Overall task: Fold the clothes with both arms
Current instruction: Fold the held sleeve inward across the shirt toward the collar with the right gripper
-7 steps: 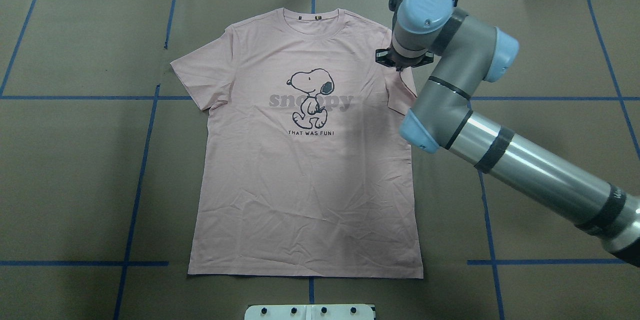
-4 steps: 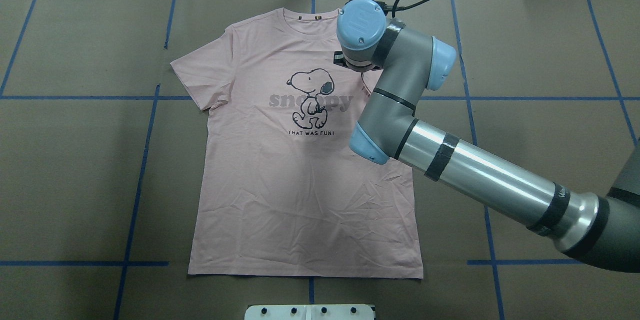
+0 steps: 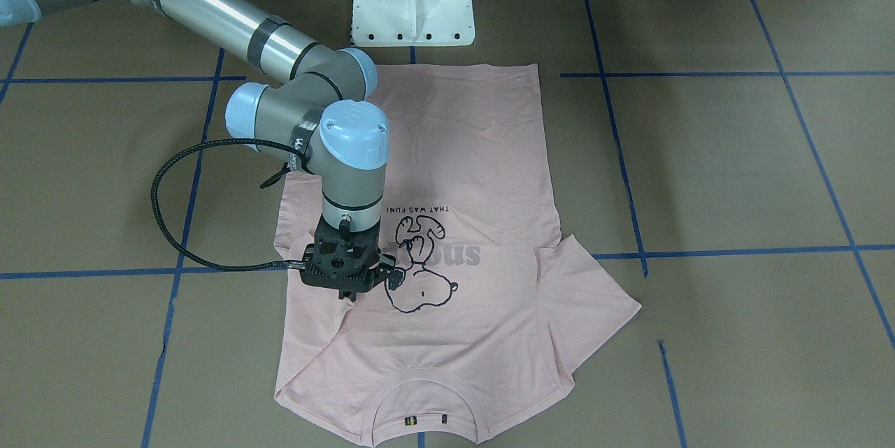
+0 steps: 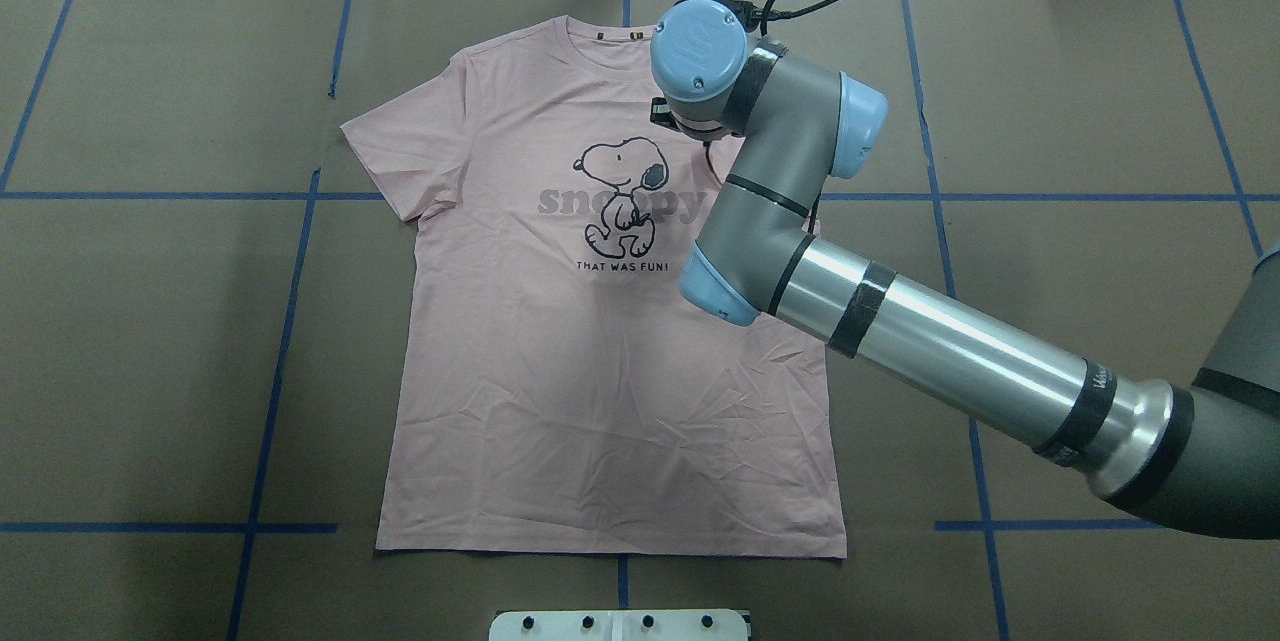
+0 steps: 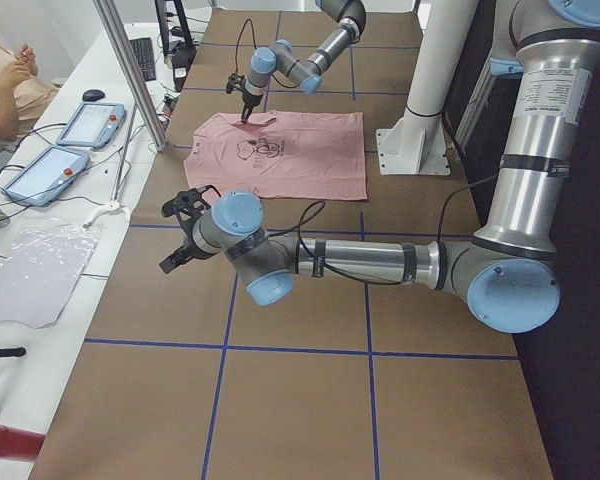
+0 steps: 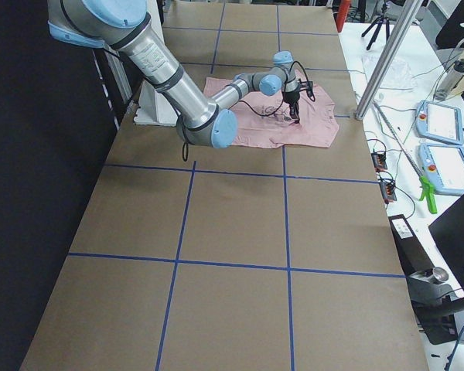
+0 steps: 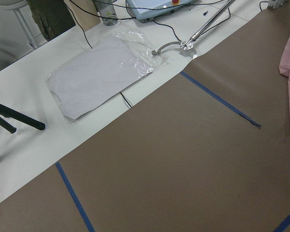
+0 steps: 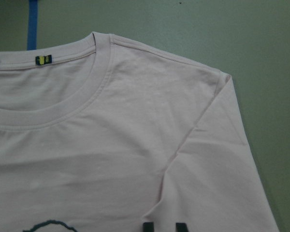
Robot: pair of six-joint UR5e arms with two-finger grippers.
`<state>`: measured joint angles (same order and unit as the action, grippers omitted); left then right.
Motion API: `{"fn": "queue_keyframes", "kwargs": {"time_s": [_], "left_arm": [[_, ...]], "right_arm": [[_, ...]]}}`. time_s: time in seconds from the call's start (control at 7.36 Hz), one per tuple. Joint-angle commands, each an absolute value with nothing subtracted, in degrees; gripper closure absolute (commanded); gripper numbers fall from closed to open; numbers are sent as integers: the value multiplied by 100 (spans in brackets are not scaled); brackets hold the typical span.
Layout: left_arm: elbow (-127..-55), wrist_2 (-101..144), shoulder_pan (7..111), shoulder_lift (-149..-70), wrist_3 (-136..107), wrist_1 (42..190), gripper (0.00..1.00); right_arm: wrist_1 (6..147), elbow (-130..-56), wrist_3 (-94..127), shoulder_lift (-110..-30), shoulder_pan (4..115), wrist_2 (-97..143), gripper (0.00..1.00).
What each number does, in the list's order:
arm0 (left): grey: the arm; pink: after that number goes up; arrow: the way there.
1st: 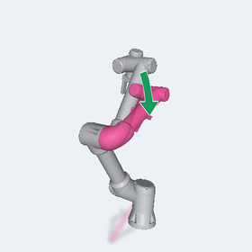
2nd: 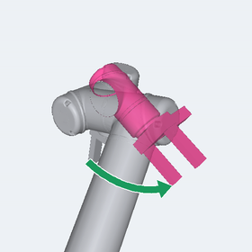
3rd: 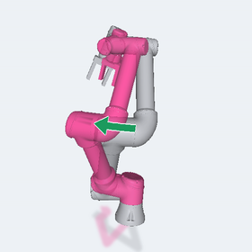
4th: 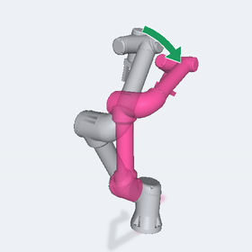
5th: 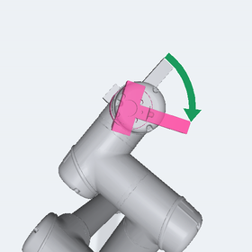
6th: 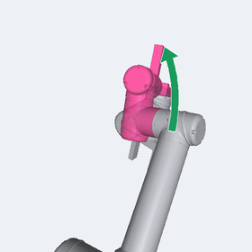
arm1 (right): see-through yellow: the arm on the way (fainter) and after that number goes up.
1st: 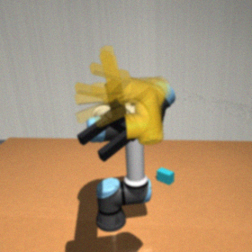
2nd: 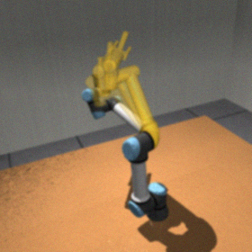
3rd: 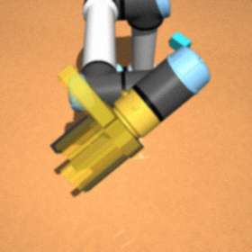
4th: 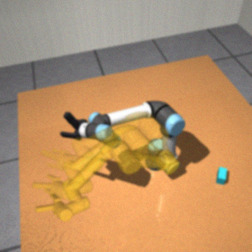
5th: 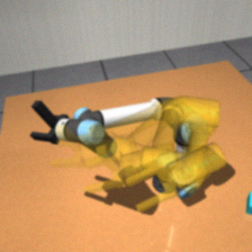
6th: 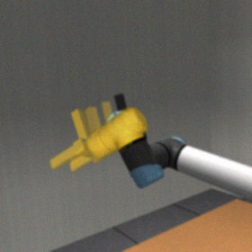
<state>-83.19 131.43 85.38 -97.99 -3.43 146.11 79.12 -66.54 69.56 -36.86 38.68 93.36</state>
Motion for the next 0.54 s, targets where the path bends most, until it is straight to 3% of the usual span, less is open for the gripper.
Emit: {"fn": "queue_keyframes", "kwargs": {"time_s": [0.0,0.41], "left_arm": [[-8245,13131,8386,-9809,-421,14564,0],[-8262,12764,7394,-10167,-2051,14599,0]], "right_arm": [[7954,-6749,6550,-3586,4278,10041,0],[8461,-7406,5464,-3778,5209,11211,0]]}}
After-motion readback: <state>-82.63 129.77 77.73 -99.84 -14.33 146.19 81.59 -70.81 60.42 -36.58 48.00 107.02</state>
